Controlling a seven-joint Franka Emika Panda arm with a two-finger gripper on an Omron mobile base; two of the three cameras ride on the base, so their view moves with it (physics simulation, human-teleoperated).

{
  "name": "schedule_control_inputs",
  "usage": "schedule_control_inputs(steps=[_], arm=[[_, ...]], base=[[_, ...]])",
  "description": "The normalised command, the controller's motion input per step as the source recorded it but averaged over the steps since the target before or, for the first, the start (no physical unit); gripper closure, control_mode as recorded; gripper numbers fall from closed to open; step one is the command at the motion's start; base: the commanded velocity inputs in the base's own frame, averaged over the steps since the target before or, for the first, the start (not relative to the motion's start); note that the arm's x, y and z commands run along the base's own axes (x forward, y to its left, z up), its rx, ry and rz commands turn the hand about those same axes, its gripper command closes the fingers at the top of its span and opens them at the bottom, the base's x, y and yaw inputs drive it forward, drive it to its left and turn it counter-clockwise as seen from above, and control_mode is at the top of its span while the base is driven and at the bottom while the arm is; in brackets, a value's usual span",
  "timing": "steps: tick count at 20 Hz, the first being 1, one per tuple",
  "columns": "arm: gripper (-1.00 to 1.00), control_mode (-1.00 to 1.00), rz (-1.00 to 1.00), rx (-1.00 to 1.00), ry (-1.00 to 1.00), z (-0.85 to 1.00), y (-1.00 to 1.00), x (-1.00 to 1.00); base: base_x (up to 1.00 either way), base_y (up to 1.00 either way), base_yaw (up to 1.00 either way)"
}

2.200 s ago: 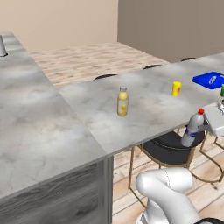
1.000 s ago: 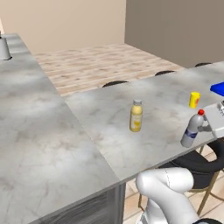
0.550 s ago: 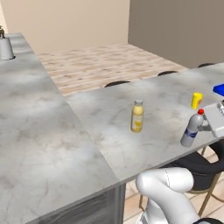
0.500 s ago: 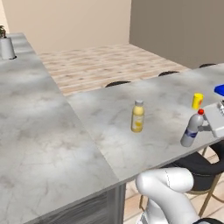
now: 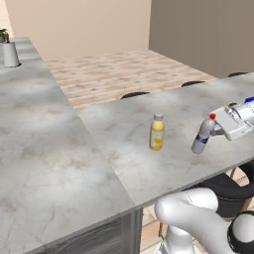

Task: Place the drinks on the dining counter in a tight cluster.

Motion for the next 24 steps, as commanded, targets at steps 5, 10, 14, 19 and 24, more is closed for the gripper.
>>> schedule_control_inputs(steps=[5, 10, 14, 19, 24], arm=[[1.0, -1.0, 0.12, 0.0, 0.09, -0.22, -0.53, 1.0], [1.0, -1.0, 0.03, -0.01, 0.11, -0.27, -0.57, 0.81], [1.0, -1.0, -0.03, -0.01, 0.0, -0.06, 0.0, 0.24], [1.0, -1.0, 0.0, 0.0, -0.04, -0.11, 0.18, 0.1], [1.0, -1.0, 0.0, 0.0, -0.13, -0.41, 0.25, 0.0]], base=[[0.0, 0.0, 0.0], [0.0, 0.0, 0.0], [0.0, 0.0, 0.0], [0.0, 0.0, 0.0], [0.0, 0.0, 0.0]])
